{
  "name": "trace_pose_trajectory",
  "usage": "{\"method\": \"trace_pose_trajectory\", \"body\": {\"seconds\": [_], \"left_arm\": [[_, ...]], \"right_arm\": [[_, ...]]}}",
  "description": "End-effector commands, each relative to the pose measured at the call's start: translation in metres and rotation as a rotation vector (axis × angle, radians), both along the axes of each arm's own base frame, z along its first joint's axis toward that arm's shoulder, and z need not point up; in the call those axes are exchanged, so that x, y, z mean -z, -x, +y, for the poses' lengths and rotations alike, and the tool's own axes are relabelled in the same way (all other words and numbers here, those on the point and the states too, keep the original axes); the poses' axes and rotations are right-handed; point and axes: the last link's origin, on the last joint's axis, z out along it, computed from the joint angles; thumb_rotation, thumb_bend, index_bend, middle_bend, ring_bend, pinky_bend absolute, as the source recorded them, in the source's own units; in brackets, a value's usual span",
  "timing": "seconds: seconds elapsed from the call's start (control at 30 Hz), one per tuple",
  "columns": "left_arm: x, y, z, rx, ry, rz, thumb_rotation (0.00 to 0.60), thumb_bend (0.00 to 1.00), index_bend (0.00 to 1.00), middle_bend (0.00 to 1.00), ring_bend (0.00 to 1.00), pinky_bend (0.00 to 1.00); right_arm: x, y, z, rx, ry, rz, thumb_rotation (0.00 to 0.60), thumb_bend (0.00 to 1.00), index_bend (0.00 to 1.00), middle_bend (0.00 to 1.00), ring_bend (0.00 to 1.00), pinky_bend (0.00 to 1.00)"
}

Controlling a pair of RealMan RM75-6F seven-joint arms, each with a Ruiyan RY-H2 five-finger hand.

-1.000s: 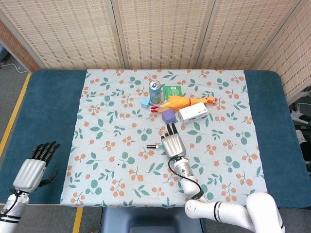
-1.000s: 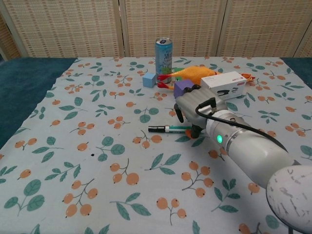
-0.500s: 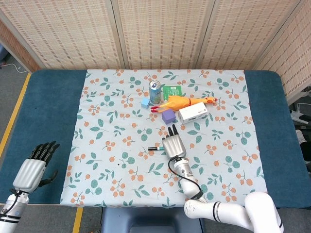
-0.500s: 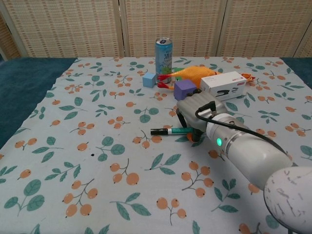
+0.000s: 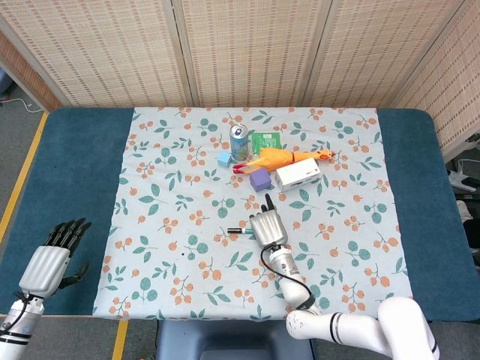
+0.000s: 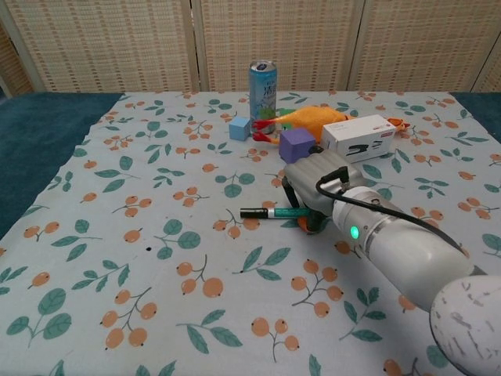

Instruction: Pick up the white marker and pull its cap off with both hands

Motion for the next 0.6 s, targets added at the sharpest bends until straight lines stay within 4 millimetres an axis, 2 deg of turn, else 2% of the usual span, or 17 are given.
{"method": "trace_pose_trajectory", "body": {"seconds": [0.03, 0.2, 0.3, 0.4, 0.5, 0.6], "left_arm": [[-0.001, -0.001, 0.000, 0.010, -0.005, -0.005, 0.600, 0.41, 0.00, 0.00, 0.00, 0.08], [0.001, -0.004, 0.002, 0.029, 0.000, -0.043, 0.600, 0.46, 0.00, 0.00, 0.00, 0.09], [0.004, -0.009, 0.008, 0.055, 0.001, -0.082, 0.600, 0.46, 0.00, 0.00, 0.00, 0.16], [0.006, -0.026, 0.020, 0.093, 0.006, -0.186, 0.600, 0.46, 0.00, 0.03, 0.01, 0.28], [0.007, -0.050, 0.034, 0.120, 0.024, -0.344, 0.600, 0.46, 0.05, 0.18, 0.12, 0.44], [0.011, -0.082, 0.050, 0.102, 0.049, -0.599, 0.600, 0.43, 0.17, 0.39, 0.30, 0.61]], "right_arm": [[-0.007, 0.003, 0.003, -0.021, -0.003, -0.061, 0.600, 0.36, 0.79, 0.69, 0.32, 0.00], [-0.025, 0.009, 0.007, -0.055, -0.014, -0.216, 0.600, 0.37, 0.82, 0.73, 0.42, 0.01], [-0.035, 0.009, 0.005, -0.077, -0.016, -0.277, 0.600, 0.37, 0.82, 0.74, 0.44, 0.03], [-0.044, 0.002, 0.002, -0.087, -0.027, -0.361, 0.600, 0.37, 0.82, 0.74, 0.44, 0.03], [-0.052, -0.007, 0.001, -0.104, -0.037, -0.455, 0.600, 0.37, 0.82, 0.74, 0.45, 0.04], [-0.055, -0.014, -0.004, -0.138, -0.016, -0.510, 0.600, 0.37, 0.82, 0.74, 0.47, 0.06]]}}
